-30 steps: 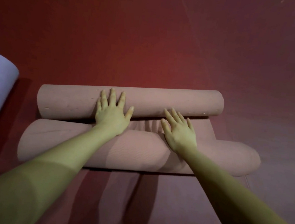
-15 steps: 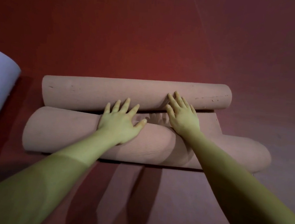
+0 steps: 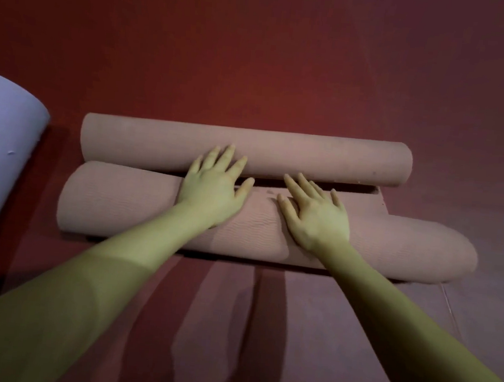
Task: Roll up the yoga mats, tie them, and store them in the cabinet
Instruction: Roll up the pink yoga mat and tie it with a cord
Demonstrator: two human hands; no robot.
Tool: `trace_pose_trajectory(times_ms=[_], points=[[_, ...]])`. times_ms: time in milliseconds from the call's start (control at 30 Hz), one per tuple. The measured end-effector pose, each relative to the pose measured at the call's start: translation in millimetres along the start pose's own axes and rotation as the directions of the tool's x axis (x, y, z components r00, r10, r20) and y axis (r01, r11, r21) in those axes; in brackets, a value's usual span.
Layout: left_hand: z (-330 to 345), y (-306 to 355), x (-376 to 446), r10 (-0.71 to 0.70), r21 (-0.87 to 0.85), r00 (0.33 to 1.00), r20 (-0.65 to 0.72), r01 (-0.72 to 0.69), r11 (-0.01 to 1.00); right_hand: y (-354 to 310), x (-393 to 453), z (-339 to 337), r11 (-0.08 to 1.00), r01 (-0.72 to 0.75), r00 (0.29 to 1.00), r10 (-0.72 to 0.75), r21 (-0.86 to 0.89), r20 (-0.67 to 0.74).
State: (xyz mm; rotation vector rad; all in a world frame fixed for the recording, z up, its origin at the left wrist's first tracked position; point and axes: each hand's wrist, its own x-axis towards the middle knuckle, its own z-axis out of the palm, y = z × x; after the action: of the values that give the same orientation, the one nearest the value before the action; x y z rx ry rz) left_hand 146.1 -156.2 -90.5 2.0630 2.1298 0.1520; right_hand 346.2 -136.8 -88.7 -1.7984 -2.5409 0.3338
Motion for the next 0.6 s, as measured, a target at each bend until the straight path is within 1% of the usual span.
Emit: trace_pose_trajectory(times_ms=[67, 200, 233, 267, 333, 400, 467, 533, 600], points=[[-1, -2, -16, 0.072, 0.036, 0.997, -0.016, -0.071, 0.997, 1, 13, -2, 1.000, -0.005, 1.000, 0.005, 0.027, 0.004], [-3, -4, -25, 0.133, 0.120, 0.989, 0.062, -0.140, 0.983, 2, 31, -9, 0.997, -0.036, 0.999, 0.034, 0.071, 0.034], [-5, -5, -23, 0.138, 0.141, 0.986, 0.090, -0.149, 0.979, 2, 34, -11, 0.996, -0.035, 0.999, 0.033, 0.077, 0.020], [-6, -6, -18, 0.140, 0.153, 0.983, 0.118, -0.158, 0.976, 3, 35, -11, 0.996, -0.024, 1.000, 0.025, 0.088, -0.011], [-8, -9, -8, 0.140, 0.146, 0.979, 0.151, -0.162, 0.976, 2, 32, -9, 0.994, 0.027, 0.993, -0.014, 0.109, -0.118], [-10, -10, 1, 0.151, 0.127, 0.974, 0.169, -0.173, 0.977, -1, 24, -5, 0.994, 0.086, 0.979, -0.073, 0.064, -0.191], [-12, -12, 8, 0.170, 0.114, 0.967, 0.191, -0.194, 0.974, 0, 14, 2, 0.989, 0.150, 0.966, -0.149, -0.011, -0.210], [-15, -14, 13, 0.190, 0.091, 0.958, 0.213, -0.213, 0.973, 4, 8, 0, 0.980, 0.192, 0.973, -0.198, -0.059, -0.121], [-18, -16, 16, 0.215, 0.073, 0.949, 0.228, -0.237, 0.969, 11, 6, -9, 0.972, 0.222, 0.975, -0.219, -0.082, 0.043]])
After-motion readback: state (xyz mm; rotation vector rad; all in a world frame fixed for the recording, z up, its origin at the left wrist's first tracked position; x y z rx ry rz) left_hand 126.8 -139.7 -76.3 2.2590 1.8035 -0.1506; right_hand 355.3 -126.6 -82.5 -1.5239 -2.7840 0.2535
